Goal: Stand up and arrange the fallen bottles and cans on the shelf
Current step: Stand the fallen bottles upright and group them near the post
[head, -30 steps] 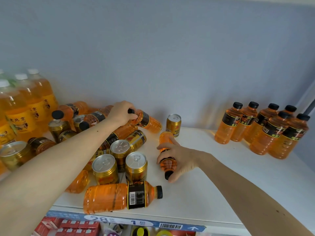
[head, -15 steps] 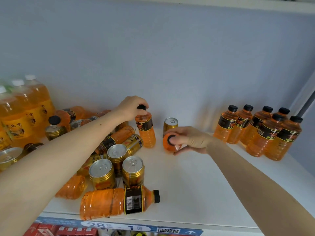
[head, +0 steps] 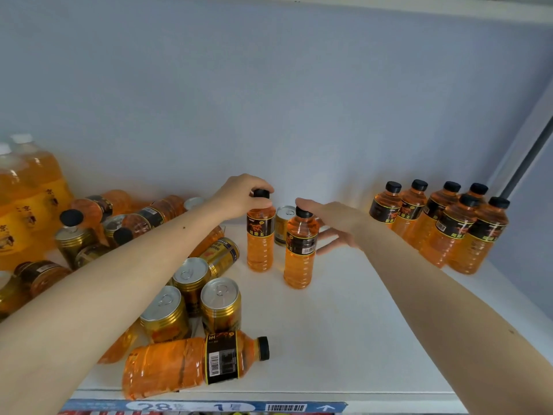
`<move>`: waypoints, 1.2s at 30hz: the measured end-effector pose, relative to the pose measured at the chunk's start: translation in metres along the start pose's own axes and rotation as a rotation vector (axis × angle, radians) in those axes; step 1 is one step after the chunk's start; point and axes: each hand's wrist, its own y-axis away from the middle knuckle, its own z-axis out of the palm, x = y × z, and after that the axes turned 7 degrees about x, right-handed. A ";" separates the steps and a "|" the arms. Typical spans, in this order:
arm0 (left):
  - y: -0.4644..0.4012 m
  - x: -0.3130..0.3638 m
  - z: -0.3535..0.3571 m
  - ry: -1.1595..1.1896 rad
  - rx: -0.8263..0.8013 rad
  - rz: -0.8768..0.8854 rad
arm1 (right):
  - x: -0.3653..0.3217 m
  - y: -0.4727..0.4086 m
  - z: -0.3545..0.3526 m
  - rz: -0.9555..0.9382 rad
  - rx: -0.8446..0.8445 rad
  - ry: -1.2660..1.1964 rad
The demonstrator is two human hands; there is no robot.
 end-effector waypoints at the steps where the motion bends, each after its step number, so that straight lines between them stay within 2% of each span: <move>1: 0.001 -0.001 0.000 0.015 -0.018 -0.014 | -0.002 0.001 0.003 -0.052 0.057 0.085; 7: 0.001 -0.003 -0.001 0.020 -0.054 -0.031 | -0.014 0.010 0.007 -0.411 0.364 0.555; 11: 0.000 -0.001 0.001 0.026 -0.009 0.006 | -0.020 0.018 0.016 -0.512 0.520 0.915; 14: 0.000 0.002 0.000 0.049 -0.007 0.014 | -0.016 0.022 0.013 -0.506 0.572 0.919; 23: -0.002 0.050 0.016 0.059 -0.048 0.086 | 0.011 0.038 -0.050 -0.389 0.475 0.836; 29: -0.013 0.107 0.053 0.097 -0.032 0.099 | 0.032 0.040 -0.111 -0.361 0.471 0.944; 36: -0.038 0.174 0.111 0.056 0.025 0.061 | 0.057 0.026 -0.186 -0.372 0.453 0.938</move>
